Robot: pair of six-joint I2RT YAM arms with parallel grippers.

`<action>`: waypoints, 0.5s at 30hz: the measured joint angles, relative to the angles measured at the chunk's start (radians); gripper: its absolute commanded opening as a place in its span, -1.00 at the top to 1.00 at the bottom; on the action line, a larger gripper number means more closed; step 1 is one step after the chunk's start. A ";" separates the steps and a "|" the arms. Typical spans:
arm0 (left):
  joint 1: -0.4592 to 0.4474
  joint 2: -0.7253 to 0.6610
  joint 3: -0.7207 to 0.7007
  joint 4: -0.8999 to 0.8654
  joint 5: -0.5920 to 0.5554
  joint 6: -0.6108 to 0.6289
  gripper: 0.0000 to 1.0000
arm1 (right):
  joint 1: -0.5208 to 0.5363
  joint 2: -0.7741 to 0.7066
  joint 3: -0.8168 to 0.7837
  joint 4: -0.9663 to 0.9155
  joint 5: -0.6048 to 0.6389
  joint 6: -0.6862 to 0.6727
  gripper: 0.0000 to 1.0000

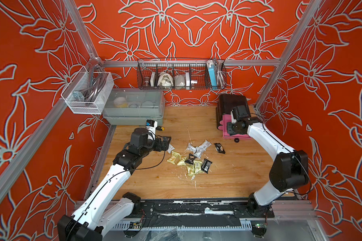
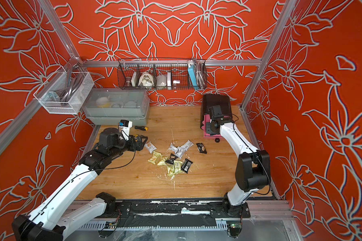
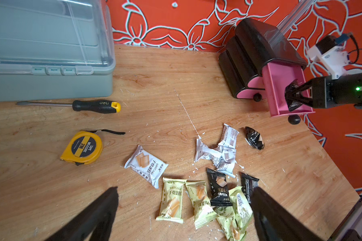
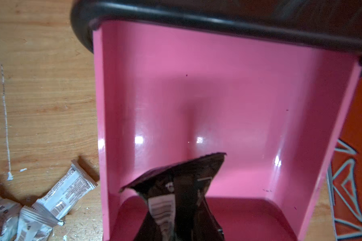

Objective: Place the cookies into the drawer by color
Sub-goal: Place the cookie in the drawer.

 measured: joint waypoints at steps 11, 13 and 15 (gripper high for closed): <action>0.000 -0.001 0.000 0.000 0.000 0.000 -0.96 | 0.000 0.017 0.017 0.030 -0.051 0.020 0.11; 0.000 -0.001 0.000 0.000 0.000 0.000 -0.96 | 0.000 -0.021 0.008 0.033 -0.060 0.024 0.06; 0.000 -0.001 0.000 0.000 0.000 0.000 -0.96 | 0.000 -0.087 -0.012 0.036 -0.076 0.026 0.05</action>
